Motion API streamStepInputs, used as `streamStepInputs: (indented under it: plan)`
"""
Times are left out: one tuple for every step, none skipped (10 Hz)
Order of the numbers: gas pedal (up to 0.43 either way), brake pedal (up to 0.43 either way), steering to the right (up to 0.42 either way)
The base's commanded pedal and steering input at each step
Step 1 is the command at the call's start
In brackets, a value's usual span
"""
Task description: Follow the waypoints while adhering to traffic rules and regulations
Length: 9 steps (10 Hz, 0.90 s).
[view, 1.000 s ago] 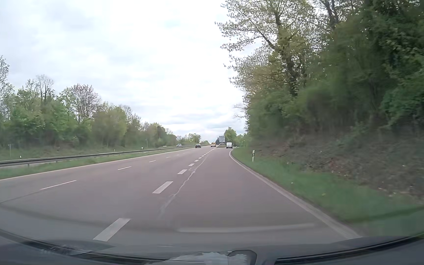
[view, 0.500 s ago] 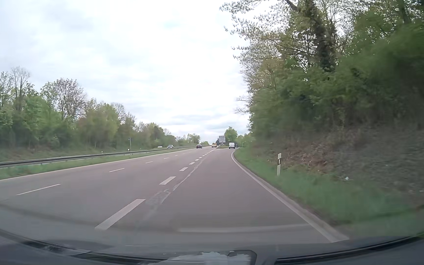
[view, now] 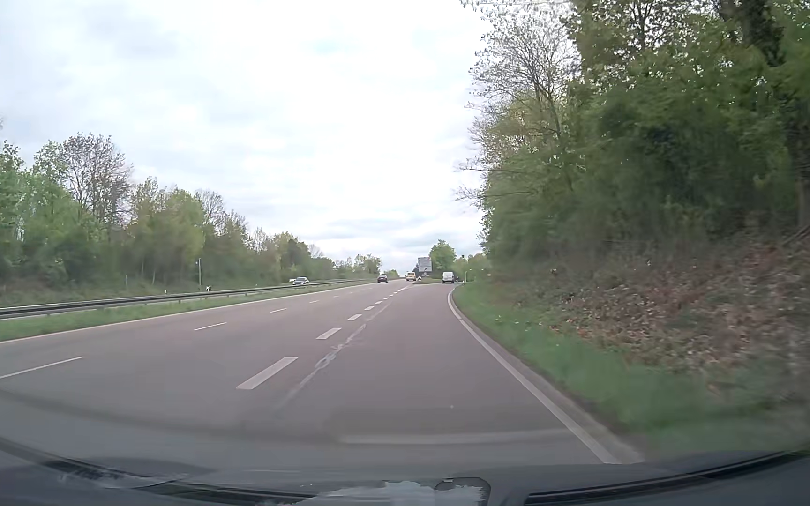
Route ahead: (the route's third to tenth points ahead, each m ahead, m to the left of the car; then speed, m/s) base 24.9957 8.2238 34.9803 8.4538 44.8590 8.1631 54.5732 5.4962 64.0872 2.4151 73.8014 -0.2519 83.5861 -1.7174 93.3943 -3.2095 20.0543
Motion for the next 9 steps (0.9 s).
streamStepInputs:
  plan:
    - [0.098, 0.0, -0.002]
    - [0.098, 0.0, -0.001]
    - [0.098, 0.0, -0.001]
    - [0.098, 0.0, -0.001]
    - [0.098, 0.0, 0.0]
    - [0.098, 0.0, 0.001]
    - [0.098, 0.0, 0.003]
    - [0.098, 0.0, 0.007]
    - [0.098, 0.0, 0.008]
